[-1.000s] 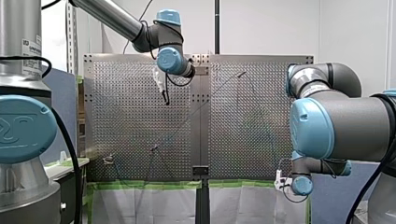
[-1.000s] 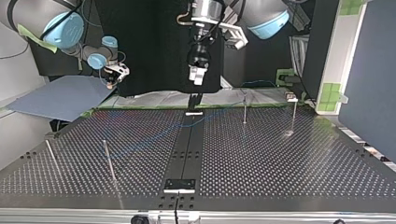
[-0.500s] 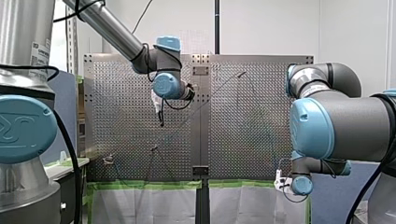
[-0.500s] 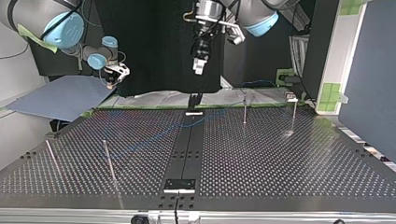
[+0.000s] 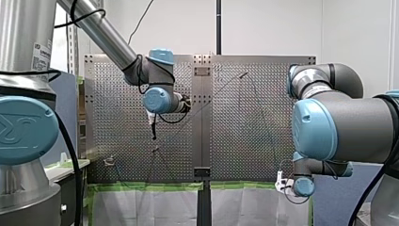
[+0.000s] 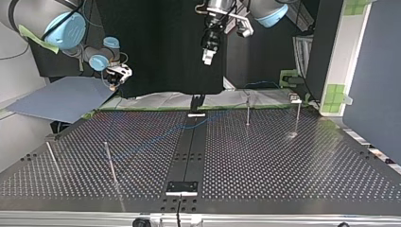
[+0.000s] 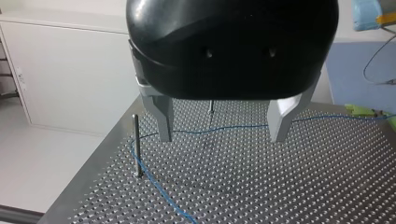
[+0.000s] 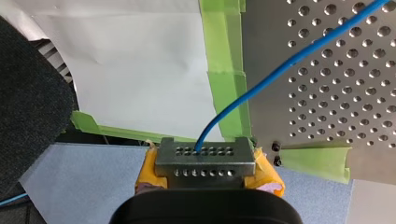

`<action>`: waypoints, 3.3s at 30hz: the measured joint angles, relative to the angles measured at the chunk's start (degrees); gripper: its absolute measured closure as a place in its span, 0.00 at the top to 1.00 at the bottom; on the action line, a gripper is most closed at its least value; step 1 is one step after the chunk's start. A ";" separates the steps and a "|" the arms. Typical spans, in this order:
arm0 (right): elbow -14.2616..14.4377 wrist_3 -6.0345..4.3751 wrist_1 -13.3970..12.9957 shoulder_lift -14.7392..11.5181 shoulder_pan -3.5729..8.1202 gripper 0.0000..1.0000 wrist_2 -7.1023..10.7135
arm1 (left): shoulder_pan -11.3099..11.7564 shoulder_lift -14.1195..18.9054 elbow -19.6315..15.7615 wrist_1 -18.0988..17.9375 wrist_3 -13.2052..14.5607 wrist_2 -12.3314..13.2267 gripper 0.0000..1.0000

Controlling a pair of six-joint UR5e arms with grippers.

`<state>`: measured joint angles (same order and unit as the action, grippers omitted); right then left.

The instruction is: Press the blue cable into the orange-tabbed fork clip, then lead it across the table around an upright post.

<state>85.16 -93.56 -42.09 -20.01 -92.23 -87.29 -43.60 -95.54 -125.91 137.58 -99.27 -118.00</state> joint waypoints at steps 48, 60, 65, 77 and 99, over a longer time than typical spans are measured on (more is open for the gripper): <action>-0.03 0.02 0.07 0.01 -0.10 0.00 0.71 | 4.29 -0.03 -11.80 -6.53 3.47 1.77 1.00; -0.03 0.02 0.06 0.01 -0.10 0.00 0.71 | 4.29 -0.03 -11.79 -6.53 3.47 1.77 1.00; -0.02 0.02 0.07 0.01 -0.11 0.00 0.71 | 4.29 -0.03 -11.79 -6.53 3.47 1.77 1.00; -0.02 0.02 0.07 0.01 -0.10 0.00 0.71 | 4.29 -0.03 -11.79 -6.53 3.47 1.77 1.00; -0.02 0.02 0.06 0.01 -0.10 0.00 0.71 | 4.29 -0.03 -11.79 -6.53 3.47 1.77 1.00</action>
<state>85.13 -93.53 -42.03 -20.01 -92.33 -86.58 -39.31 -95.57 -137.70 131.05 -95.80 -116.23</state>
